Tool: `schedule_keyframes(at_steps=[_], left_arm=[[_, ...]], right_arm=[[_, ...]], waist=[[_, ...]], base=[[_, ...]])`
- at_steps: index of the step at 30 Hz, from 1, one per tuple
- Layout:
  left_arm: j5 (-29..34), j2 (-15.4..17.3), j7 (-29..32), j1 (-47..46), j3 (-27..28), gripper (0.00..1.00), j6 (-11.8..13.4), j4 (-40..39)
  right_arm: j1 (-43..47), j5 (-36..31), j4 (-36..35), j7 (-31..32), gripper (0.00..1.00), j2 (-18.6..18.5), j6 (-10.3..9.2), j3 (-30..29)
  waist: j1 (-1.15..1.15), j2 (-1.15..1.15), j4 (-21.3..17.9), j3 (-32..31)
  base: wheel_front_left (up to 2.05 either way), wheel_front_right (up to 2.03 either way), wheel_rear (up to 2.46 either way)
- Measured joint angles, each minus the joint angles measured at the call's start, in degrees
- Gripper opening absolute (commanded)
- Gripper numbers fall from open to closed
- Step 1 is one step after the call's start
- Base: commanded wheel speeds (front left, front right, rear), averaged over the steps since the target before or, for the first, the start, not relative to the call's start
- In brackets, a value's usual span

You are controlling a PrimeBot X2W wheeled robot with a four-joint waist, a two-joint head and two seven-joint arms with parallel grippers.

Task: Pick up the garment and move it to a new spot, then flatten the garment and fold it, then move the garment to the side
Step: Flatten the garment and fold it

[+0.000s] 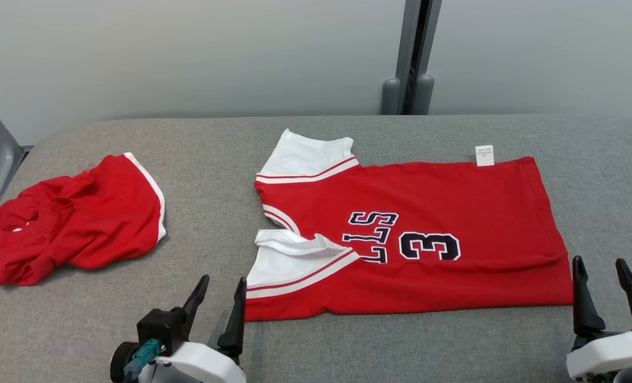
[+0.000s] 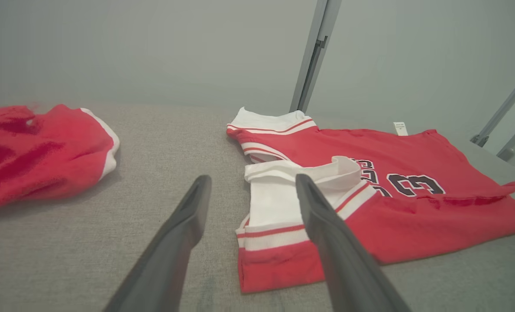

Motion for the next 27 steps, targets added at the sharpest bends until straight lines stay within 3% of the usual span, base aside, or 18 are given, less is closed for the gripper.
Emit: schedule_keyframes(at_steps=[7, 27], left_arm=[[-2.59, -0.13, 0.00, -2.01, -2.82, 1.00, -0.38, 5.81], [-8.67, -0.12, -0.18, -11.34, -9.09, 1.00, 3.66, 25.27]], right_arm=[[-0.10, -0.01, -0.07, 0.01, 1.00, 0.12, 0.01, 0.04], [-2.00, -0.01, -0.54, 0.01, 1.00, 0.03, 0.01, -0.20]], waist=[[0.00, 0.00, -0.95, 0.61], [0.00, 0.00, -4.15, 4.61]], base=[[0.00, 0.00, 0.00], [0.00, 0.00, 0.00]])
